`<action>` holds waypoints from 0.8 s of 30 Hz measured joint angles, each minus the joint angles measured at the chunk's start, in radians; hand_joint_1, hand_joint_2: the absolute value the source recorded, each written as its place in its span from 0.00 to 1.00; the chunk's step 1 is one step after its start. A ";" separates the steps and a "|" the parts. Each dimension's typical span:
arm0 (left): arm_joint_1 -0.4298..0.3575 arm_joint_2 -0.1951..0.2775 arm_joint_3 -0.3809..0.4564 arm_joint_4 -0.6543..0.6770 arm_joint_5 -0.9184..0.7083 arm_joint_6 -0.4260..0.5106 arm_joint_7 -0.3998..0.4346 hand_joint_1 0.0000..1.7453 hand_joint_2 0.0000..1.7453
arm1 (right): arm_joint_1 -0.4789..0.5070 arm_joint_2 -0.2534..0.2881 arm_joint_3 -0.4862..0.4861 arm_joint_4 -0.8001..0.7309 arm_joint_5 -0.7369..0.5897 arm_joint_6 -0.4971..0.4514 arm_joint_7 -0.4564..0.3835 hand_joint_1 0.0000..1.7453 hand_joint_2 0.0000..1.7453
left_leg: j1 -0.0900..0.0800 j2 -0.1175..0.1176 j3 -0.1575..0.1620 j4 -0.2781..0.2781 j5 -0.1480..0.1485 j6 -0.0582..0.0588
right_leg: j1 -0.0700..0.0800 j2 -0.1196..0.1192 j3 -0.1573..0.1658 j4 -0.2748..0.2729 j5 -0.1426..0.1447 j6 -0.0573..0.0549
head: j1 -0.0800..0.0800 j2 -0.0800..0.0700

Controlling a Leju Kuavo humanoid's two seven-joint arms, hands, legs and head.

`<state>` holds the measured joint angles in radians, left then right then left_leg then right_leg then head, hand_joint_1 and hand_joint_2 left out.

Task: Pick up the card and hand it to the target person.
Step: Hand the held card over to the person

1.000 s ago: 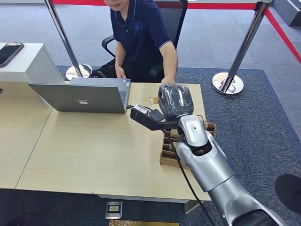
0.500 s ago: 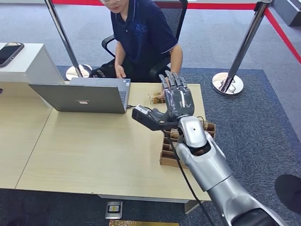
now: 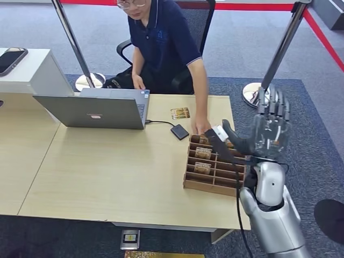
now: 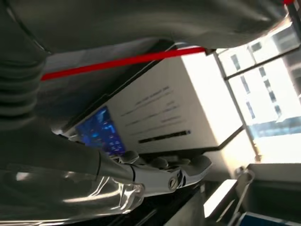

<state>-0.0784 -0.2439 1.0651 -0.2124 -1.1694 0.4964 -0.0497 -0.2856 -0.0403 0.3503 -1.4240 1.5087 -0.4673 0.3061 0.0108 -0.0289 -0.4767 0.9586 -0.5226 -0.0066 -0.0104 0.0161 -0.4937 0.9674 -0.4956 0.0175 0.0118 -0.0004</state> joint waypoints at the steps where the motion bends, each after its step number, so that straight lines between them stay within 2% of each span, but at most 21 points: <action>1: 0.002 -0.001 0.001 0.000 0.000 0.000 -0.001 0.00 0.00 | 0.054 -0.003 -0.050 -0.049 -0.013 -0.037 -0.009 0.00 0.00 | 0.000 0.000 0.000 0.000 0.000 0.000 | 0.000 0.000 0.000 0.000 0.000 0.000 | 0.000 0.000; 4: 0.006 -0.003 0.002 0.000 0.001 0.000 -0.002 0.00 0.00 | 0.199 -0.002 -0.209 -0.181 -0.124 -0.127 -0.053 0.00 0.00 | 0.000 -0.001 -0.001 0.000 -0.001 0.001 | 0.000 0.000 -0.001 0.000 0.000 0.000 | 0.000 0.000; 7: 0.006 -0.006 0.003 0.000 0.004 0.000 -0.003 0.00 0.00 | 0.312 0.018 -0.379 -0.264 -0.397 -0.177 -0.163 0.00 0.00 | 0.000 -0.001 -0.001 0.000 -0.002 0.001 | 0.000 0.000 -0.001 -0.001 0.000 0.001 | 0.000 0.000; 9: 0.006 -0.007 0.005 0.000 0.007 0.001 -0.004 0.00 0.00 | 0.367 0.046 -0.501 -0.285 -0.545 -0.178 -0.257 0.00 0.00 | 0.000 -0.001 -0.001 0.000 -0.002 0.001 | 0.000 0.000 -0.001 -0.001 0.000 0.001 | 0.000 0.000; 13: 0.005 -0.008 0.006 0.000 0.006 0.000 -0.008 0.00 0.00 | 0.410 0.126 -0.742 -0.258 -0.677 -0.114 -0.367 0.00 0.00 | 0.000 0.000 0.000 -0.001 -0.001 0.001 | 0.000 0.000 0.000 -0.001 0.000 0.001 | 0.000 0.000; 16: 0.004 -0.010 0.006 0.000 0.006 -0.003 -0.016 0.00 0.00 | 0.382 0.162 -0.933 -0.075 -0.713 -0.072 -0.423 0.00 0.00 | 0.000 0.000 0.001 -0.001 -0.001 0.001 | 0.001 0.000 0.001 -0.001 0.000 0.001 | 0.000 0.000; 20: 0.002 -0.013 0.007 0.000 0.006 -0.011 -0.024 0.00 0.00 | 0.324 0.149 -1.138 0.288 -0.700 -0.099 -0.463 0.00 0.00 | -0.002 0.000 0.000 0.000 0.000 0.003 | 0.001 0.000 0.001 -0.001 0.001 0.002 | 0.000 0.000; 22: -0.001 -0.014 0.007 0.000 0.006 -0.015 -0.032 0.00 0.00 | 0.300 0.137 -1.203 0.434 -0.733 -0.064 -0.443 0.00 0.00 | -0.001 0.001 0.001 0.000 0.000 0.003 | 0.001 0.000 0.001 -0.001 0.001 0.002 | 0.000 0.000; 24: -0.005 -0.014 0.007 0.000 0.008 -0.021 -0.047 0.00 0.00 | 0.270 0.123 -1.268 0.602 -0.773 0.007 -0.383 0.00 0.00 | -0.001 0.001 0.001 0.000 0.000 0.003 | 0.001 0.000 0.001 -0.001 0.001 0.002 | 0.000 0.000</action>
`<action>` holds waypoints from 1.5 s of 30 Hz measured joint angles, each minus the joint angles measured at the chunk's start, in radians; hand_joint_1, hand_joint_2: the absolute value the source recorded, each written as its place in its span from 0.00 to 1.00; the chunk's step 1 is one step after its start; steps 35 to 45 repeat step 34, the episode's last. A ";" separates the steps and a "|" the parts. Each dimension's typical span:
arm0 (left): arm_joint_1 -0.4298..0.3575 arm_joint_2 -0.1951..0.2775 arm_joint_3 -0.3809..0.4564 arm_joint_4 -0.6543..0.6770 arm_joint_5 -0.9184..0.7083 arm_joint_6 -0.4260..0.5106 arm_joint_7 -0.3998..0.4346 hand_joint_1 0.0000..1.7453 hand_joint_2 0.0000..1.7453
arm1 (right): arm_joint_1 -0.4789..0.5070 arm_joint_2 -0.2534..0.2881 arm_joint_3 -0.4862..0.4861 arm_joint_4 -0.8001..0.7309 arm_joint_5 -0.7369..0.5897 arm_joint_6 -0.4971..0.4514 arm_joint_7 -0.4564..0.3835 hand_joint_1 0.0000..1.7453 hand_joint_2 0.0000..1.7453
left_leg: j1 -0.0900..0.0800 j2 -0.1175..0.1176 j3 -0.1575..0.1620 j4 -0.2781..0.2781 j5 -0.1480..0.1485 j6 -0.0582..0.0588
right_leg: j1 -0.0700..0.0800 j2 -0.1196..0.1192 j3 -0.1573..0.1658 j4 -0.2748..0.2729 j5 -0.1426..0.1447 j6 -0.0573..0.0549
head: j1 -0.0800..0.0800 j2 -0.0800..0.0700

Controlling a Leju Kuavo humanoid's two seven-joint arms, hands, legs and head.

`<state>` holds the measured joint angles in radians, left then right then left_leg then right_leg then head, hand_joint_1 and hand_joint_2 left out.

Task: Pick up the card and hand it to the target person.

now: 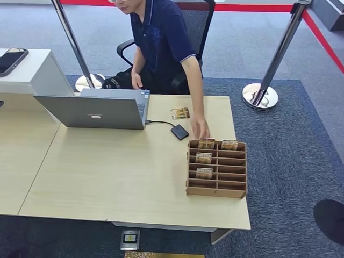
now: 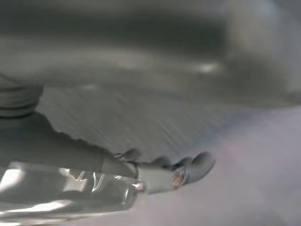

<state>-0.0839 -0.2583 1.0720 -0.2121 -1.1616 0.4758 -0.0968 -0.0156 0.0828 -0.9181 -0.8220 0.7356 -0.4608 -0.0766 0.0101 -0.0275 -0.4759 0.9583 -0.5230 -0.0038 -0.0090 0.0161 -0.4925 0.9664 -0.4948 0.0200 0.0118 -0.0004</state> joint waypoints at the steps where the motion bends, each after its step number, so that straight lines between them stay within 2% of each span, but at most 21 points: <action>1: -0.001 -0.001 0.000 0.000 0.002 -0.002 -0.009 0.00 0.00 | -0.011 -0.004 -0.028 0.082 -0.007 0.032 0.042 0.00 0.00 | 0.000 0.000 0.000 0.000 0.000 0.000 | 0.000 0.000 0.000 0.000 0.000 0.000 | 0.000 0.000; 4: -0.004 -0.003 0.001 0.000 0.007 -0.006 -0.029 0.00 0.00 | -0.024 0.001 -0.069 0.282 0.012 0.084 0.163 0.00 0.00 | 0.000 0.000 -0.001 0.000 0.000 0.000 | 0.000 0.000 0.000 0.001 0.000 -0.001 | 0.000 0.000; 6: -0.005 -0.005 0.001 0.000 0.008 -0.009 -0.036 0.00 0.00 | -0.031 0.009 -0.080 0.373 0.031 0.101 0.206 0.00 0.00 | 0.001 0.000 -0.001 0.000 0.000 -0.001 | 0.000 0.000 -0.001 0.001 0.000 -0.001 | 0.000 0.000; 10: -0.006 -0.008 0.001 0.000 0.008 -0.013 -0.045 0.00 1.00 | -0.047 0.031 -0.083 0.480 0.102 0.147 0.266 0.00 0.00 | 0.001 0.000 -0.001 -0.001 0.001 -0.001 | 0.001 0.000 0.000 0.002 0.000 -0.001 | 0.000 0.000; 11: -0.006 -0.008 0.001 0.000 0.004 -0.016 -0.048 0.00 1.00 | -0.049 0.039 -0.079 0.498 0.122 0.155 0.256 0.00 0.00 | 0.001 0.000 -0.001 -0.001 0.001 -0.001 | 0.001 0.000 0.000 0.002 0.000 -0.001 | 0.000 0.000; 15: -0.006 -0.008 0.000 0.000 -0.020 -0.034 -0.067 0.00 1.00 | -0.066 0.068 -0.038 0.546 0.202 0.180 0.169 0.00 1.00 | 0.000 0.000 -0.001 -0.001 0.001 -0.001 | 0.001 0.000 0.000 0.002 0.000 -0.001 | -0.001 0.000; 22: -0.005 -0.003 -0.021 0.000 -0.029 -0.051 -0.067 0.00 1.00 | -0.116 0.079 0.050 0.571 0.253 0.194 0.136 0.00 1.00 | -0.001 0.000 0.000 0.000 0.002 0.000 | 0.000 0.000 0.000 0.001 0.001 0.000 | 0.000 0.000; 33: 0.031 0.046 -0.196 -0.013 0.193 -0.130 -0.038 0.00 1.00 | -0.086 0.054 0.227 0.574 0.073 0.242 0.125 0.00 1.00 | 0.000 0.000 -0.001 0.000 0.002 0.000 | 0.000 0.000 -0.001 0.001 0.001 0.000 | 0.000 0.000; 45: 0.033 0.048 -0.205 -0.014 0.203 -0.134 -0.037 0.00 1.00 | -0.083 0.053 0.235 0.574 0.064 0.244 0.125 0.00 1.00 | 0.000 0.000 -0.001 0.000 0.002 0.000 | 0.000 0.000 -0.001 0.001 0.001 0.000 | -0.001 0.000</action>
